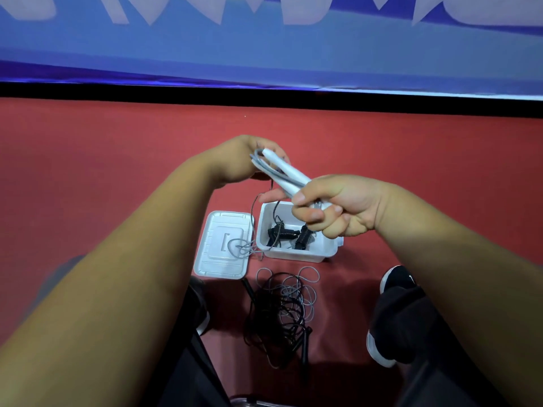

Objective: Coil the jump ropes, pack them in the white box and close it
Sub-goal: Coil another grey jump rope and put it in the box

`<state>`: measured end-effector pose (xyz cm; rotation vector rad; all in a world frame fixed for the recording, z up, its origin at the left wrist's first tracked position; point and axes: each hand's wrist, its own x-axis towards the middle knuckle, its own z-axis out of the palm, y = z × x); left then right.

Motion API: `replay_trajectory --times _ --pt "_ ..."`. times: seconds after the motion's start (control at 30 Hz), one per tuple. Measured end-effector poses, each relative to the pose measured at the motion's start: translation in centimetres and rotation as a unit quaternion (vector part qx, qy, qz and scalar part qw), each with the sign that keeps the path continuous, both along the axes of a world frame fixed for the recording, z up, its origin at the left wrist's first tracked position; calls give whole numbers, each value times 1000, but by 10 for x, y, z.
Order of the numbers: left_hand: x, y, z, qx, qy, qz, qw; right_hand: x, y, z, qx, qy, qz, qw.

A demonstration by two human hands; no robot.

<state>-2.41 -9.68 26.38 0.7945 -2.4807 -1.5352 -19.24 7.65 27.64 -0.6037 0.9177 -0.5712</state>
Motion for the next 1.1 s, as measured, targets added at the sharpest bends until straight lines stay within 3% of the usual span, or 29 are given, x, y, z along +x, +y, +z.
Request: replay_trajectory --times 0.17,0.27,0.53,0.73,0.87,1.1 --pt "-4 6 10 66 40 -8 997 4 1 -10 45 -27 19 998" --pt "-5 6 12 76 53 -14 996 6 -1 -17 47 23 25 998" --pt "-5 16 30 -7 14 -49 999 10 -5 -31 43 153 44 986" --pt "-5 23 36 -75 -30 -73 994 6 -14 -43 53 199 -36 978" --pt "-1 20 42 -113 -63 -80 988 -5 -23 -55 24 259 -144 955" --pt "11 11 15 -7 -183 -42 982 -8 -25 -49 -33 231 -233 944"
